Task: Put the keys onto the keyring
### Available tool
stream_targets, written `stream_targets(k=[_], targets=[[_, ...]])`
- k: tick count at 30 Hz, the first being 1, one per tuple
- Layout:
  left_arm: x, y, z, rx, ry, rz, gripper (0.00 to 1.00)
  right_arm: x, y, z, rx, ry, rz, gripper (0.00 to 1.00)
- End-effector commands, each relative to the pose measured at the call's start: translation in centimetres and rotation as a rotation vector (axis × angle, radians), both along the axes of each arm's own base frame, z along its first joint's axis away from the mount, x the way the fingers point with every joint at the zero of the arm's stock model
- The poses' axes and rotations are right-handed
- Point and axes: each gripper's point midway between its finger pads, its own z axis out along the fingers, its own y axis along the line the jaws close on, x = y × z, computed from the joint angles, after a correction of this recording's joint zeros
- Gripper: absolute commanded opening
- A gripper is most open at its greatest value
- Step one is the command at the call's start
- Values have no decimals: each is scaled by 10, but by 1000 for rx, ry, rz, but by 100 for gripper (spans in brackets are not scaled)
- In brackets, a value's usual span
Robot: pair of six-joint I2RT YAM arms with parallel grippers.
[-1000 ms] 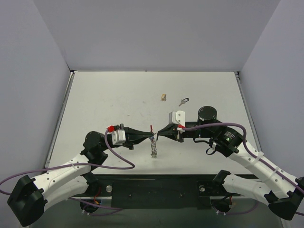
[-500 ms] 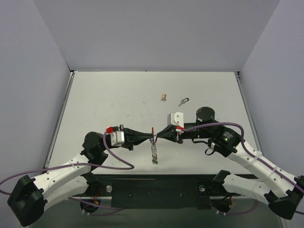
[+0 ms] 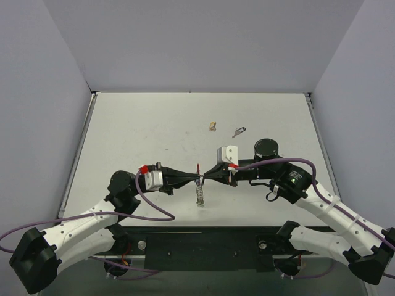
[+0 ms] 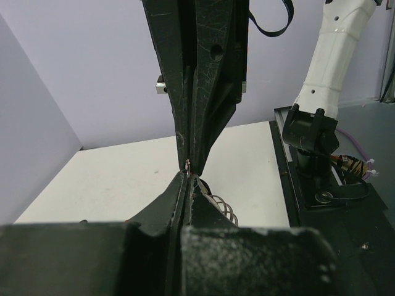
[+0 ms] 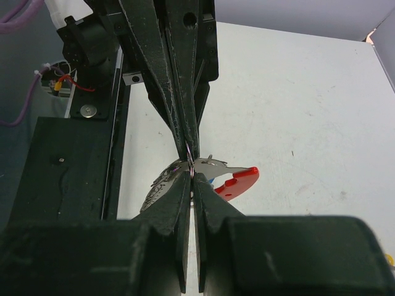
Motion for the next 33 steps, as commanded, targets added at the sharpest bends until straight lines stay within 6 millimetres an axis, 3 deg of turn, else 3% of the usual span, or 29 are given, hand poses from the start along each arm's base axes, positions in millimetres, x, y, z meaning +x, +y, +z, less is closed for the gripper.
stream_targets(k=[1,33], targets=[[-6,-2,18,-16,-52,-25,0,0,4,27,68,-45,22,0],[2,-9,2,81,-65,5,0,-2,5,24,58,-34,30,0]])
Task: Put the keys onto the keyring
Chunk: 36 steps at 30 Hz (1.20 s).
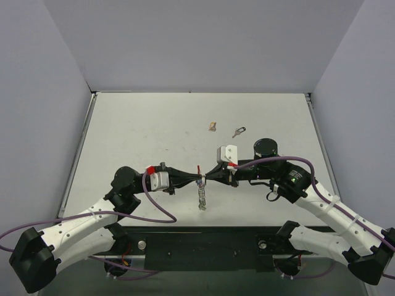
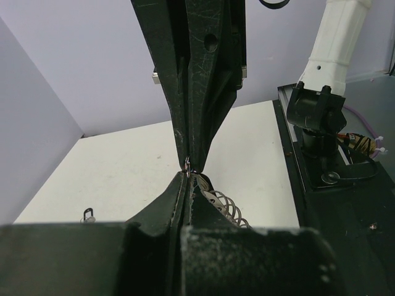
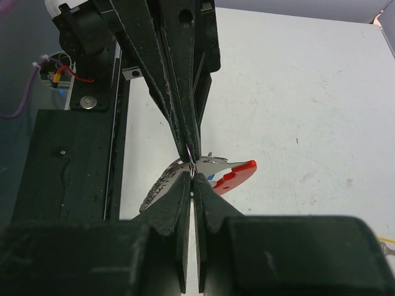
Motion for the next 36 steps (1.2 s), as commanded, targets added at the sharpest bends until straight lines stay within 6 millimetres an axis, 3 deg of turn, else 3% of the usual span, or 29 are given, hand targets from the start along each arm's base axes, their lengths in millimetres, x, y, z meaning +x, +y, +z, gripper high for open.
stream_targets(k=[1,36], targets=[[-2,-3,12,-1,-33,-11,0,-2,8,32,87,-60,39,0],[8,-8,1,79,-24,29,0,0,10,24,62,-51,35,0]])
